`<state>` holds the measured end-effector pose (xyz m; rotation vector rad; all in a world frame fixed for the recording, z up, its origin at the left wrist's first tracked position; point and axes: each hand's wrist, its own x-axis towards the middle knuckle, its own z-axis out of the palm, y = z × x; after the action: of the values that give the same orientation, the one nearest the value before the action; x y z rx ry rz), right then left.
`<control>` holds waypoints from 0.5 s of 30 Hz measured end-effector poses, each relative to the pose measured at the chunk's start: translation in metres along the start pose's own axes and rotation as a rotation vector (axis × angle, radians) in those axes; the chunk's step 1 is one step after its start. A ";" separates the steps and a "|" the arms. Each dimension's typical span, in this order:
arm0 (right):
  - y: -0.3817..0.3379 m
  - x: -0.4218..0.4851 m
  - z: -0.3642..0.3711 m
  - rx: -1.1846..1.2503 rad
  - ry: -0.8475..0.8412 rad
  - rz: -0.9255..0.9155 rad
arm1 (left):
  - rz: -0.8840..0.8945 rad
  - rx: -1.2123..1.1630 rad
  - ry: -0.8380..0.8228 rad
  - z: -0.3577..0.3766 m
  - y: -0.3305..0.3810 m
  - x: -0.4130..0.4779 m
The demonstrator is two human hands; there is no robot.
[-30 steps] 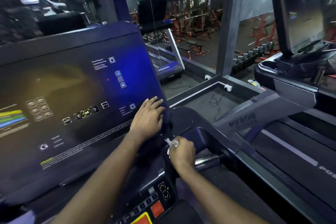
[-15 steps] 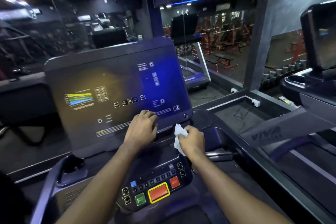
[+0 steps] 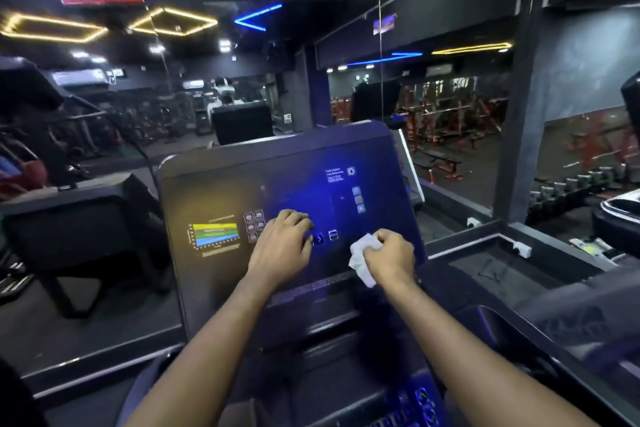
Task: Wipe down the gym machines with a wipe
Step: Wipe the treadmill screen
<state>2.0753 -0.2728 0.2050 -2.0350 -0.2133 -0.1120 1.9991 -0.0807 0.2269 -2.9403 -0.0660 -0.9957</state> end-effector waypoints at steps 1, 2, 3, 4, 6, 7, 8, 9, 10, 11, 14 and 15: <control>-0.009 0.007 0.004 0.010 0.021 0.001 | 0.013 -0.006 0.017 -0.002 -0.009 0.010; -0.018 0.015 0.006 0.019 0.048 -0.003 | 0.027 -0.014 0.036 -0.004 -0.017 0.021; -0.024 0.022 0.007 0.030 0.073 -0.008 | 0.041 -0.023 0.051 -0.005 -0.023 0.032; -0.031 0.028 0.008 0.045 0.099 -0.012 | 0.056 -0.032 0.062 -0.007 -0.029 0.042; -0.040 0.042 0.012 0.096 0.160 -0.008 | 0.096 -0.040 0.089 -0.006 -0.040 0.063; -0.044 0.050 0.013 0.117 0.194 -0.008 | 0.110 -0.044 0.104 -0.006 -0.043 0.074; -0.047 0.057 0.012 0.128 0.228 -0.011 | 0.117 -0.046 0.120 -0.006 -0.044 0.083; -0.051 0.065 0.010 0.139 0.259 -0.018 | 0.121 -0.048 0.138 -0.005 -0.044 0.092; -0.055 0.073 0.008 0.150 0.283 -0.025 | 0.124 -0.044 0.153 -0.005 -0.044 0.101; -0.060 0.082 0.004 0.156 0.304 -0.030 | 0.126 -0.034 0.166 -0.005 -0.044 0.109; -0.078 0.110 -0.012 0.126 0.359 -0.058 | 0.101 0.003 0.165 -0.007 -0.042 0.134; -0.082 0.124 -0.017 0.125 0.382 -0.071 | 0.085 0.017 0.159 -0.007 -0.041 0.143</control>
<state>2.1801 -0.2385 0.3057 -1.8416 -0.0503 -0.5143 2.1067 -0.0359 0.3202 -2.8112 0.0545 -1.2042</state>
